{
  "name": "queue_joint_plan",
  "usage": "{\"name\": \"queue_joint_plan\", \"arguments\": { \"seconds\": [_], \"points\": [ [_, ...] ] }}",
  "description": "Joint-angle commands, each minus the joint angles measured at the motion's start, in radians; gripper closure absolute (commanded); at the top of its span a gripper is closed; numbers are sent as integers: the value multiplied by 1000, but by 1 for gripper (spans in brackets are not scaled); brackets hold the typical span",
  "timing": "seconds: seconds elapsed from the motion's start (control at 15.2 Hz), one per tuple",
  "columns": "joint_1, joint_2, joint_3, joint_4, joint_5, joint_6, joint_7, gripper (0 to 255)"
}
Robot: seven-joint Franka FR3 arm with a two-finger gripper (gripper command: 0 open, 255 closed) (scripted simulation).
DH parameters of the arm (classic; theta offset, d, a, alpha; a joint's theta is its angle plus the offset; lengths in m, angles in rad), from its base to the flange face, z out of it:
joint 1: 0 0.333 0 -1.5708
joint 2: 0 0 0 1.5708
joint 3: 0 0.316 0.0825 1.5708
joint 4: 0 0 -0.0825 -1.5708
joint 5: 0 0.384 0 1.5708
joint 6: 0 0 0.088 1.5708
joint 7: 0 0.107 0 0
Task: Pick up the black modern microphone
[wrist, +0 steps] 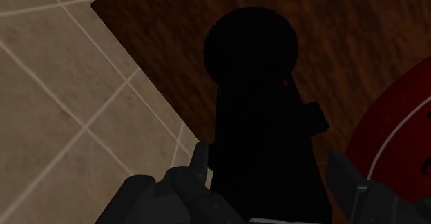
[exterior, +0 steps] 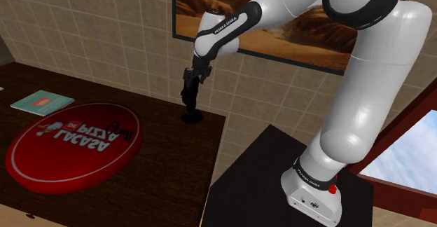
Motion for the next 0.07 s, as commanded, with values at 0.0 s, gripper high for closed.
{"name": "queue_joint_plan", "arguments": {
  "seconds": [0.0],
  "points": [
    [0, -6, 0, 2, 0, -6, 0, 255]
  ]
}}
